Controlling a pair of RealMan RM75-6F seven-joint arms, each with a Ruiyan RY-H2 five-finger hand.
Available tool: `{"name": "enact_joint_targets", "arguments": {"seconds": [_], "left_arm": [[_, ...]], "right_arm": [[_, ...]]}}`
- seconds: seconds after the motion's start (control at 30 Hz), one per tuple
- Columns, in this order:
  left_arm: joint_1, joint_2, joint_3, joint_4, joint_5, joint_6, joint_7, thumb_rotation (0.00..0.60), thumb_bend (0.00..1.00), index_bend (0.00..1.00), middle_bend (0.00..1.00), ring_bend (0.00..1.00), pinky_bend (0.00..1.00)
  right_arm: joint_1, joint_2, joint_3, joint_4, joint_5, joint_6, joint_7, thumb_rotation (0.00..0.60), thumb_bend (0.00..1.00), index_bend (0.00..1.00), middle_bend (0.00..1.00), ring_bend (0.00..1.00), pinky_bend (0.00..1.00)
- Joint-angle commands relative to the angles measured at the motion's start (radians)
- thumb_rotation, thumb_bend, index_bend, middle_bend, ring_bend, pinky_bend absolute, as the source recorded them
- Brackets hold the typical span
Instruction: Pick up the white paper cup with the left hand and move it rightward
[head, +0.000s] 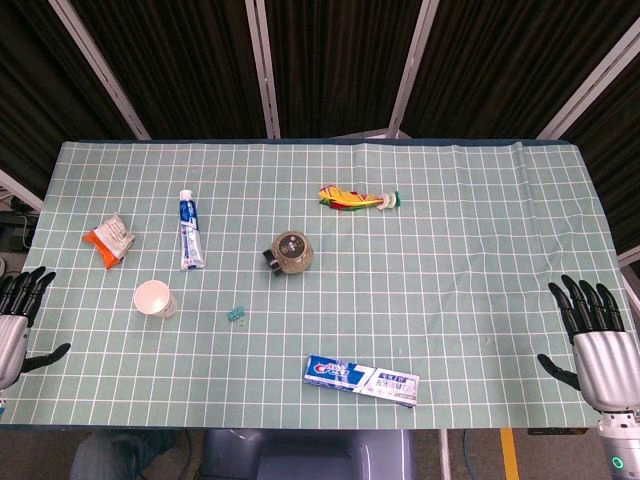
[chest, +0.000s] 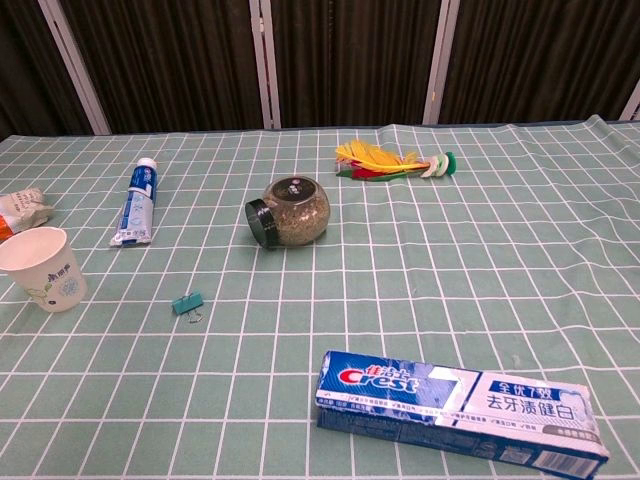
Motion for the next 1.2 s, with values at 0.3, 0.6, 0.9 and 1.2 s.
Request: {"name": "enact_joint_targets", "arguments": {"seconds": [0.3, 0.6, 0.9, 1.2], "left_arm": [[-0.029, -0.03, -0.006, 0.031, 0.019, -0.022, 0.057, 0.6, 0.0, 0.0, 0.0, 0.0, 0.0], [-0.216, -0.226, -0.004, 0.253, 0.125, -0.209, 0.476, 0.6, 0.0, 0.0, 0.0, 0.0, 0.0], [-0.289, -0.303, 0.023, 0.355, 0.231, -0.219, 0.619, 0.6, 0.0, 0.05, 0.0, 0.0, 0.0], [-0.287, -0.349, 0.041, 0.402, 0.219, -0.232, 0.688, 0.6, 0.0, 0.09, 0.0, 0.0, 0.0]], "right_arm": [[0.006, 0.003, 0.002, -0.004, 0.005, -0.013, 0.005, 0.6, 0.0, 0.0, 0.0, 0.0, 0.0], [0.02, -0.004, 0.023, 0.01, 0.076, -0.059, -0.007, 0.6, 0.0, 0.0, 0.0, 0.0, 0.0], [0.03, -0.01, 0.033, 0.015, 0.114, -0.086, -0.016, 0.6, 0.0, 0.0, 0.0, 0.0, 0.0], [0.035, -0.006, 0.036, 0.019, 0.13, -0.099, 0.0, 0.6, 0.0, 0.0, 0.0, 0.0, 0.0]]}}
